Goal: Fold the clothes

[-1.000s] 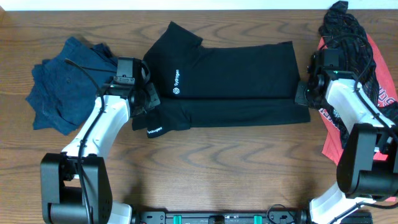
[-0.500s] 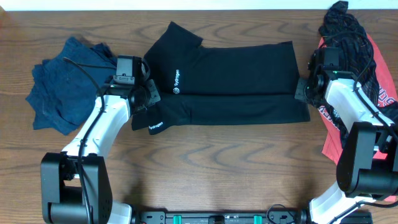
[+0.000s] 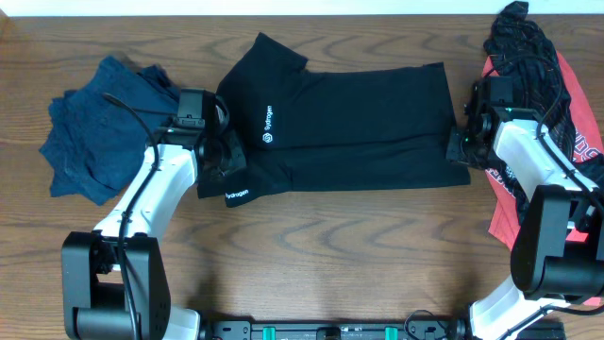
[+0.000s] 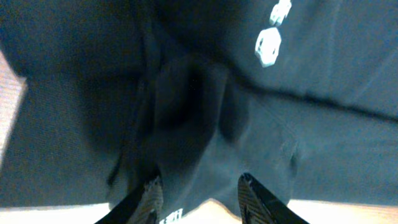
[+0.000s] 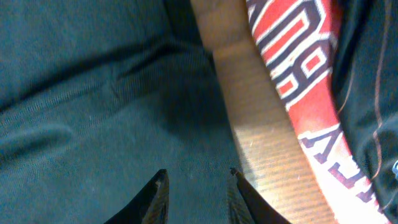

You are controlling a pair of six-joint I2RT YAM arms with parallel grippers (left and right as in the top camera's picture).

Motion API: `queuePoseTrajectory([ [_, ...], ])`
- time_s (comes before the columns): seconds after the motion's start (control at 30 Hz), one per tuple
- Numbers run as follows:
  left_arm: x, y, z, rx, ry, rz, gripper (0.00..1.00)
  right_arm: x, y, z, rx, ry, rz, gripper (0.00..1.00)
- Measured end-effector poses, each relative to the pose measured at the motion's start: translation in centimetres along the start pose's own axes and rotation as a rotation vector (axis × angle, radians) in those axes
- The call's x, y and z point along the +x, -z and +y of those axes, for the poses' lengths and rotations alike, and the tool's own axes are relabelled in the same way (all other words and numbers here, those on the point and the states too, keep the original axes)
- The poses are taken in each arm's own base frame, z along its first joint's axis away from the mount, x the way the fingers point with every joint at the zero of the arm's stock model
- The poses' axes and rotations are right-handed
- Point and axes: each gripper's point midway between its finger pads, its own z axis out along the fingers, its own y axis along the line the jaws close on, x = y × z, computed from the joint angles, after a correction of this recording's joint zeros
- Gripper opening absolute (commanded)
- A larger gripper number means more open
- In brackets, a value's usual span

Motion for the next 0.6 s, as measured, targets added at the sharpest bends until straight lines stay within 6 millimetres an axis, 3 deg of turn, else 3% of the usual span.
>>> queuePoseTrajectory([
  [0.13,2.0,0.1,0.5,-0.013,0.001,0.083,0.42,0.9,0.0,0.3,-0.002,0.01,0.033,0.25],
  [0.37,2.5,0.0,0.2,-0.004,-0.025,0.1,0.42,1.4,-0.2,1.5,-0.011,0.045,0.039,0.26],
  [0.6,3.6,-0.8,-2.7,0.029,-0.137,0.096,0.42,2.5,-0.7,1.9,-0.01,0.062,0.062,0.26],
])
